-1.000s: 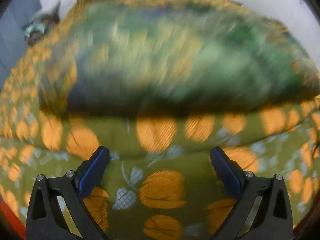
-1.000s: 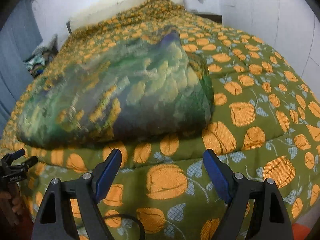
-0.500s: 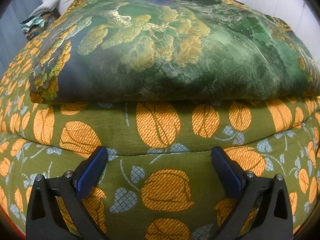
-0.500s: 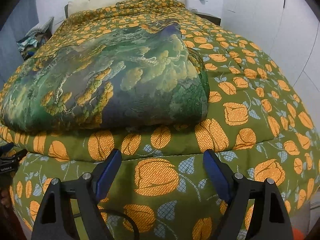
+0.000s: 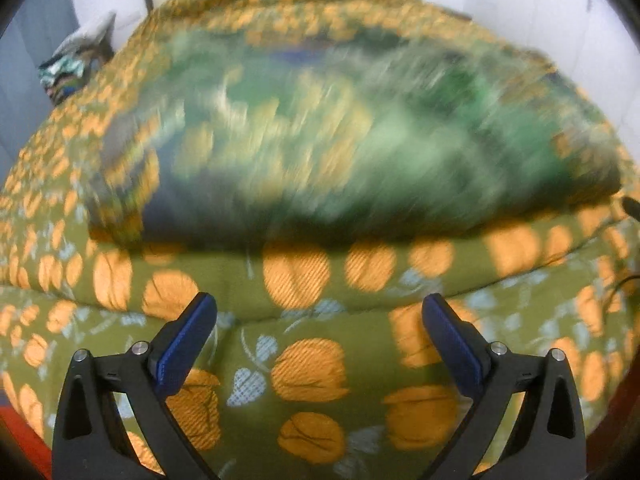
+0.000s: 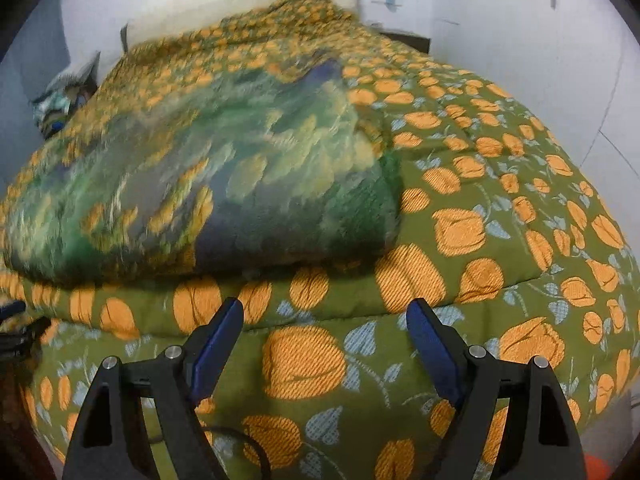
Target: Fold large clothes
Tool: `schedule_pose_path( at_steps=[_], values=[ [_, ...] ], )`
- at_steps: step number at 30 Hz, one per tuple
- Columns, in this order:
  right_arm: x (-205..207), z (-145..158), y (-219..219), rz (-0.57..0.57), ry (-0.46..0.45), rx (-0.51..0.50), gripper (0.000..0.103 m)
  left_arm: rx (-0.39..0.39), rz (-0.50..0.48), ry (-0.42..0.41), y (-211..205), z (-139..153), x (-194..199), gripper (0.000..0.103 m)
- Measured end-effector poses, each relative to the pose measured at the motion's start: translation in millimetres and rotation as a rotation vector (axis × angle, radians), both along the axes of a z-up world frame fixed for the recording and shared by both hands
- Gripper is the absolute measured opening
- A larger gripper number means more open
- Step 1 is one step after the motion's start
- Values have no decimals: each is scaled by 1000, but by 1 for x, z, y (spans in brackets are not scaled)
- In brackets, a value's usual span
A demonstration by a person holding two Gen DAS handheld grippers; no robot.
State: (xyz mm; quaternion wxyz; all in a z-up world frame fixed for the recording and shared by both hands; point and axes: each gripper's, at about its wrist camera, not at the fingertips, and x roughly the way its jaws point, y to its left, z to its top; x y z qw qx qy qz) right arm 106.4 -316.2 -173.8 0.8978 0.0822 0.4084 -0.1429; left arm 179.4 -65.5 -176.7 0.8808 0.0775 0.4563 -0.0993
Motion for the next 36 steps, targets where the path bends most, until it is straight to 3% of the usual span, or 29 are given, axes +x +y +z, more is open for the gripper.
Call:
schedule_pose_path(
  at_steps=[6, 11, 14, 16, 18, 20, 26, 28, 31, 33, 35, 36],
  values=[
    [-7, 11, -22, -58, -99, 101, 83, -93, -166, -125, -41, 53, -2, 102],
    [-2, 5, -32, -48, -111, 210, 83, -58, -345, -149, -95, 61, 22, 102],
    [3, 3, -37, -45, -131, 254, 83, -28, -369, -88, -117, 38, 46, 103],
    [5, 3, -43, -41, -153, 290, 83, -26, -382, 39, -129, 9, 64, 103],
    [7, 0, -48, -51, -165, 332, 84, 32, -404, 9, -134, -4, 63, 103],
    [11, -4, -57, -66, -172, 391, 84, 60, -442, -7, -136, 4, 58, 103],
    [29, -23, -84, -127, -204, 605, 89, -119, -421, -27, -120, 52, 68, 102],
    [45, -33, -89, -151, -203, 675, 89, -143, -408, 14, -124, 44, 80, 102],
    [68, -49, -86, -159, -204, 740, 89, -60, -423, 139, -140, 7, 93, 103],
    [74, -48, -80, -158, -205, 674, 76, -10, -449, 122, -143, 5, 89, 103],
    [73, -31, -67, -121, -210, 532, 52, -23, -457, 123, -144, 24, 89, 102],
    [73, -20, -59, -98, -214, 467, 48, -59, -462, 116, -142, 42, 89, 102]
  ],
)
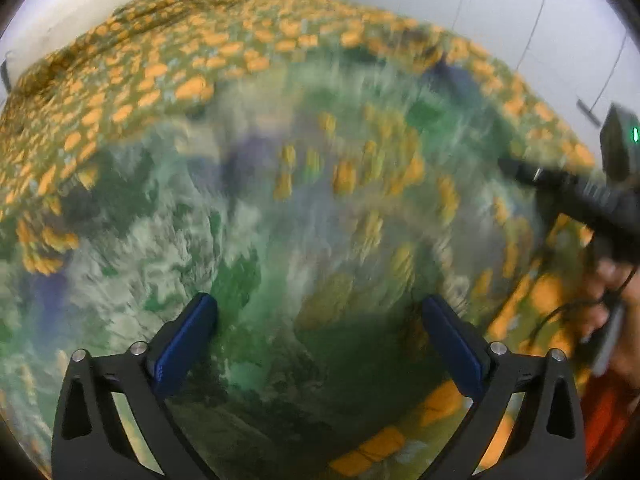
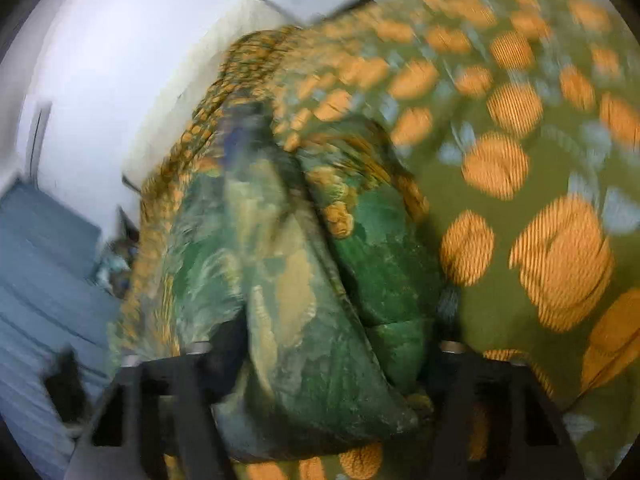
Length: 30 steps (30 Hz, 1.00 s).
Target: Fold large clothes
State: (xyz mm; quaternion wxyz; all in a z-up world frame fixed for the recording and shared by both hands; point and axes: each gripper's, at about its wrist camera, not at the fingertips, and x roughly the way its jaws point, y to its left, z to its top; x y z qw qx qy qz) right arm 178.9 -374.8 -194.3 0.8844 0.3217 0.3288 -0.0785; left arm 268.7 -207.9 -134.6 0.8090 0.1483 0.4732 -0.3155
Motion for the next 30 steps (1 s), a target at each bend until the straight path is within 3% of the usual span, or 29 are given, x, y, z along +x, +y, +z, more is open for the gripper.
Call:
schedule_pose_path(
  at_steps=[1, 4, 7, 10, 13, 17, 19, 21, 22, 23, 24, 26, 28, 30],
  values=[
    [0, 11, 9, 16, -9, -66, 42, -28, -2, 2, 0, 12, 2, 102],
    [-3, 53, 49, 80, -76, -329, 38, -131, -23, 23, -7, 60, 13, 102],
    [-13, 91, 112, 182, -174, -617, 37, -215, -83, 117, -18, 96, 28, 102],
    [-26, 105, 177, 305, -245, -857, 37, -262, -139, 220, -27, 125, 37, 102],
    [-30, 106, 235, 428, -279, -1058, 36, -187, -146, 260, -26, 133, 31, 102],
    [-32, 96, 293, 523, -307, -1268, 36, 24, -63, 179, -12, 115, 26, 102],
    [-34, 89, 306, 552, -315, -1333, 36, 87, -3, 165, -8, 103, 30, 100],
    [-33, 82, 318, 583, -321, -1372, 36, 120, 68, 178, 3, 90, 31, 61],
    [-34, 80, 318, 592, -318, -1370, 36, 101, 90, 214, 10, 85, 33, 53],
    [-33, 79, 317, 601, -306, -1360, 36, 68, 99, 243, 15, 82, 35, 36],
    [-32, 77, 315, 600, -294, -1345, 37, 49, 105, 261, 20, 82, 35, 32],
    [-30, 81, 310, 607, -290, -1290, 53, 29, 100, 261, 26, 88, 36, 29],
    [-38, 97, 300, 629, -299, -1163, 66, 13, 73, 242, 34, 106, 40, 29],
    [-54, 124, 279, 629, -320, -964, 70, -4, 47, 211, 44, 121, 50, 29]
  ],
)
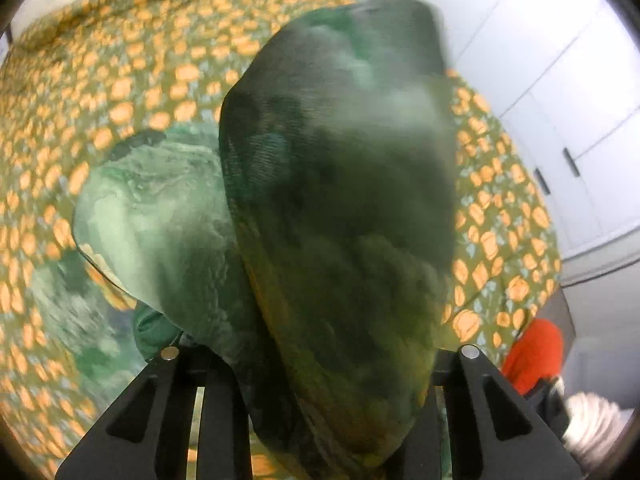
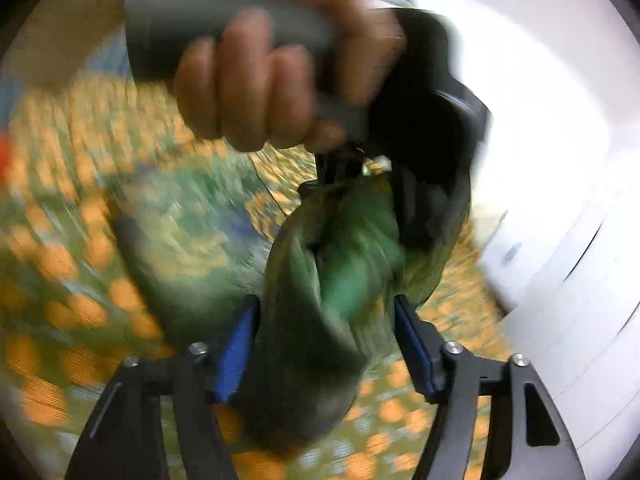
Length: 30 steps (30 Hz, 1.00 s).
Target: Fold large clothes
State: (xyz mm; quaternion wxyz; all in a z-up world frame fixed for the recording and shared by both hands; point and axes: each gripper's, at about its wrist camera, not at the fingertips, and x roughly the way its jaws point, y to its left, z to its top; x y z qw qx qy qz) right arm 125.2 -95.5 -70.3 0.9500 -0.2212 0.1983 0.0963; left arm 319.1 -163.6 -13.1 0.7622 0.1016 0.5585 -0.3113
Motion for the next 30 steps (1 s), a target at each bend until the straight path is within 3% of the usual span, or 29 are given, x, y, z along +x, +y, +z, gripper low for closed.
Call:
schedule_pose_path(
  at_steps=[2, 5, 9, 15, 17, 19, 20, 22, 26, 30],
  values=[
    [-17, 21, -19, -16, 7, 146, 85, -20, -20, -22, 21, 12, 7, 29],
    [-26, 39, -45, -42, 19, 283, 87, -44, -2, -20, 66, 13, 17, 31],
    [-1, 41, -65, -76, 96, 344, 86, -59, 74, -14, 139, -11, 32, 34],
    [72, 24, -44, -7, 263, 420, 56, -84, 223, 49, 223, -64, 41, 37],
    [100, 19, -23, 42, 315, 438, 47, -123, 250, 80, 237, -83, 43, 41],
    [125, 8, 1, 91, 359, 453, 47, -176, 260, 97, 245, -98, 46, 49],
    [140, -1, 17, 142, 389, 455, 47, -198, 268, 100, 248, -104, 45, 59],
    [153, -25, 41, 185, 440, 420, 47, -251, 295, 121, 261, -121, 44, 63],
    [176, -89, 66, 135, 571, 308, 47, -362, 323, 178, 283, -146, 45, 69],
    [182, -100, 72, 97, 572, 280, 47, -364, 316, 154, 281, -141, 43, 72]
  ],
)
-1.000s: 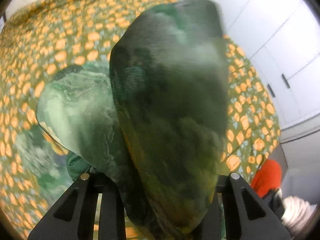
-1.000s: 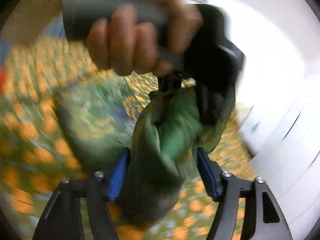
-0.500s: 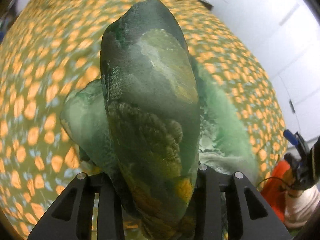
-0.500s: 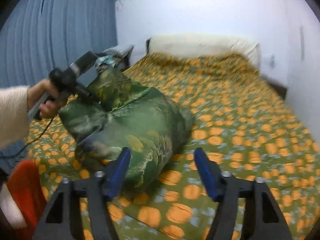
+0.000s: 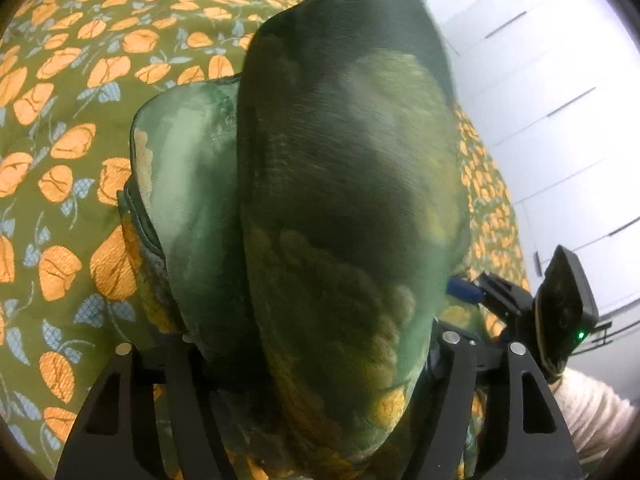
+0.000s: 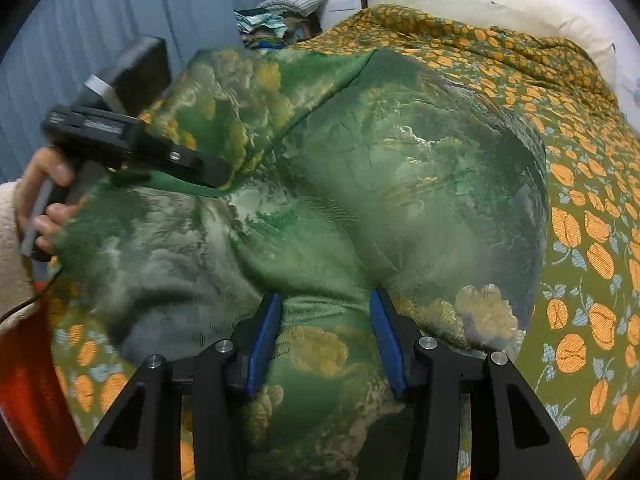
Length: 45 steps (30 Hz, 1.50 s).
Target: Fold large clothes
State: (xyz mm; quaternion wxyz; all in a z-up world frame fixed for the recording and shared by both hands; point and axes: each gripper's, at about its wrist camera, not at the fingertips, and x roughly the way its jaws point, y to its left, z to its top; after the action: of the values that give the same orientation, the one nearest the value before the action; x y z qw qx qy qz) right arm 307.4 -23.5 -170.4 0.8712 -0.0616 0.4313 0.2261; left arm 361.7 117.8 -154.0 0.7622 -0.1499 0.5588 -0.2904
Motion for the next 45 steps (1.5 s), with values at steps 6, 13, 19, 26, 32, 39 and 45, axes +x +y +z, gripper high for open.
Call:
schedule_pose_path(
  at_steps=[6, 13, 19, 26, 32, 39, 45],
  values=[
    [-6, 42, -12, 7, 2, 35, 47, 58, 52, -68, 28, 38, -16, 87],
    [-40, 108, 16, 49, -87, 107, 48, 86, 164, -144, 73, 68, -31, 87],
    [-40, 52, 122, 236, -5, 17, 49, 122, 231, -186, 81, 75, -36, 87],
    [-59, 63, 119, 198, -62, 42, 52, 67, 236, -269, 46, 101, -46, 87],
    [-100, 112, 17, 23, -103, 128, 52, 81, 192, -339, -4, 102, -32, 86],
    [-74, 32, -25, -44, 64, 57, 29, 281, 198, -246, -8, 34, 3, 74],
    [-55, -6, -23, -36, 96, 44, 24, 296, 206, -197, 0, 8, 13, 74]
  ],
)
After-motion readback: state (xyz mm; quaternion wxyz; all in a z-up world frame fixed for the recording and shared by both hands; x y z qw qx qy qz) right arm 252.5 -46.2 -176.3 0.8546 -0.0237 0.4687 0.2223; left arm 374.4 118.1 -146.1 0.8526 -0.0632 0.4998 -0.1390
